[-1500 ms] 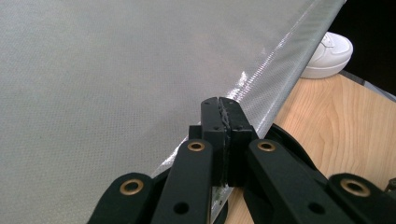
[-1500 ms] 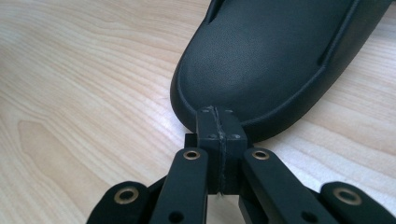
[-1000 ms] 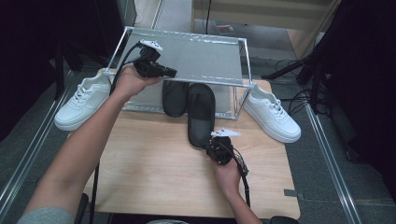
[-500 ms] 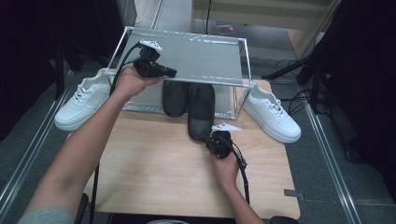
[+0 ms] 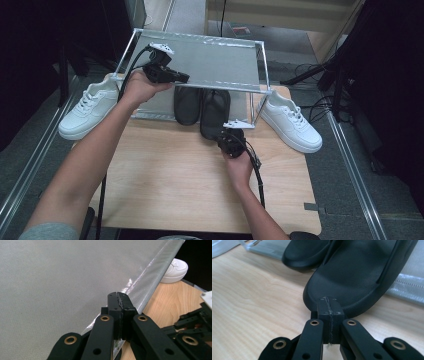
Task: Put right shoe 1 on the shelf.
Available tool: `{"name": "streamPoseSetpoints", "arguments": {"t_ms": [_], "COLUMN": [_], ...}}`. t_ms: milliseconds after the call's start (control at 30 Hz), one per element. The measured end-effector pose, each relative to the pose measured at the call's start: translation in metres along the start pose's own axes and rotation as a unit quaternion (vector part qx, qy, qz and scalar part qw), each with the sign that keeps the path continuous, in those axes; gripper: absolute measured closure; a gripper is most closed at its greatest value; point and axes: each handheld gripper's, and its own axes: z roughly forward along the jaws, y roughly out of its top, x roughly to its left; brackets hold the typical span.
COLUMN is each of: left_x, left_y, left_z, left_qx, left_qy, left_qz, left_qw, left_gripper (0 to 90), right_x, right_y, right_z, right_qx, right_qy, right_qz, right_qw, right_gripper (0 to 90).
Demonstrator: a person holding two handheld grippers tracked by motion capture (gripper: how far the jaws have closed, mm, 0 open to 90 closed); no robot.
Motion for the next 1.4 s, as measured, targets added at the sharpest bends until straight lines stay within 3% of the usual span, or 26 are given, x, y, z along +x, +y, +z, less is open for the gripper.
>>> {"name": "streamPoseSetpoints", "arguments": {"t_ms": [67, 367, 600, 667, 800, 900, 967, 1000, 1167, 1400], "left_x": [0.002, 0.001, 0.0, 0.002, 0.0, 0.0, 0.002, 0.002, -0.004, -0.021], "left_y": [0.0, 0.0, 0.0, 0.0, 0.0, 0.001, 0.002, 0.002, 0.003, 0.001], "left_z": [0.0, 0.0, 0.0, 0.0, 0.0, -0.001, -0.004, -0.005, -0.02, -0.04], "left_qx": [-0.002, -0.001, -0.001, -0.002, -0.001, 0.0, 0.003, 0.005, 0.001, -0.003], "left_qy": [-0.006, -0.002, -0.001, -0.005, 0.002, 0.001, -0.011, -0.012, -0.02, -0.034], "left_qz": [-0.008, -0.002, -0.001, -0.008, 0.0, -0.003, -0.029, -0.031, -0.034, -0.014], "left_qw": [1.0, 1.0, 1.0, 1.0, 1.0, 1.0, 0.9995, 0.9994, 0.9992, 0.9993], "left_gripper": [90.0, 90.0, 90.0, 90.0, 90.0, 89.5, 88.9, 88.1, 82.2, 71.1], "right_x": [-0.003, -0.009, -0.018, -0.018, -0.015, -0.008, -0.005, -0.004, 0.0, 0.0], "right_y": [0.004, 0.018, 0.022, 0.022, 0.022, 0.023, 0.022, 0.021, 0.016, 0.006], "right_z": [0.005, 0.02, 0.026, 0.025, 0.02, 0.007, -0.002, -0.006, -0.021, -0.037], "right_qx": [0.003, 0.013, 0.007, 0.004, -0.001, -0.013, -0.031, -0.042, -0.038, -0.037], "right_qy": [0.006, 0.006, 0.017, 0.019, 0.023, 0.045, 0.055, 0.066, 0.091, 0.129], "right_qz": [0.003, 0.0, 0.016, 0.01, -0.002, -0.012, -0.012, -0.011, -0.024, -0.038], "right_qw": [1.0, 0.9999, 0.9997, 0.9998, 0.9997, 0.9988, 0.9979, 0.9969, 0.9948, 0.9902], "right_gripper": [90.0, 90.0, 90.0, 90.0, 90.0, 90.0, 90.0, 90.0, 88.4, 83.7]}}
